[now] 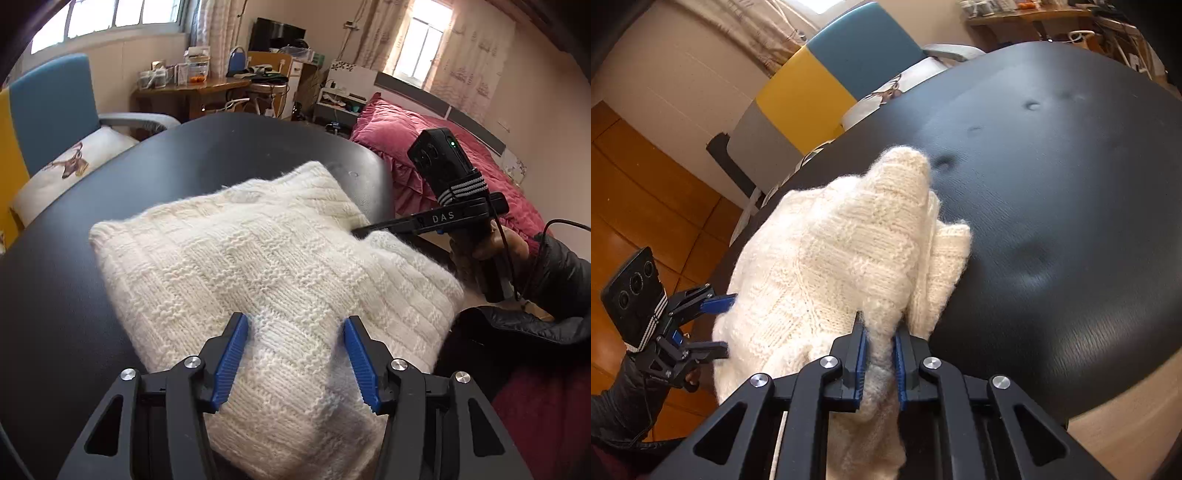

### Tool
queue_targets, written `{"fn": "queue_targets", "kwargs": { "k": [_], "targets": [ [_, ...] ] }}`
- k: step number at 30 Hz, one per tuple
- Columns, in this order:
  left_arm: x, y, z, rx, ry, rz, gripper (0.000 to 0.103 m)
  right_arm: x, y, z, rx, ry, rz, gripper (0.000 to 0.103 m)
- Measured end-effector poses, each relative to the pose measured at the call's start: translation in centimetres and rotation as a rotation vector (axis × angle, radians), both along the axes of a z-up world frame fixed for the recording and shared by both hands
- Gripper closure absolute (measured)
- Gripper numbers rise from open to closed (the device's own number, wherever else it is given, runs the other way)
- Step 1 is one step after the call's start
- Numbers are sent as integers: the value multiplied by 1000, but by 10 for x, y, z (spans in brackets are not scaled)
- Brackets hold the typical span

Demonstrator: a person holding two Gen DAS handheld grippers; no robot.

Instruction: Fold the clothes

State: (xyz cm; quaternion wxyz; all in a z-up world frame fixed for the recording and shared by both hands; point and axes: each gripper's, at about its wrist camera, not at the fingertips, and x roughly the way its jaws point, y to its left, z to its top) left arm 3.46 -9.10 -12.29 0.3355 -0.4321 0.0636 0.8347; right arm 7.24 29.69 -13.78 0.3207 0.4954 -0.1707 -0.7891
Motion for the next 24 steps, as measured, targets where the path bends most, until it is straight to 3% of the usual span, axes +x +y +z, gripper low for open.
{"fn": "queue_targets", "kwargs": {
  "k": [4, 7, 9, 14, 21, 24],
  "targets": [
    [3, -13, 3, -33, 6, 67, 48, -22, -27, 2, 29, 9, 79, 92],
    [2, -31, 15, 11, 5, 177, 48, -32, -46, 0, 61, 16, 130, 91],
    [3, -34, 28, 81, 17, 202, 48, -36, -48, 1, 72, 13, 140, 91],
    [2, 7, 33, 89, 42, 105, 47, -40, -33, -7, -1, -40, 130, 91],
    [-15, 64, -13, 69, -67, 20, 47, -46, -16, -21, -119, -113, 102, 91],
    [-14, 84, -25, 5, -46, 7, 47, -49, -11, -26, -144, -137, 107, 90]
  ]
}}
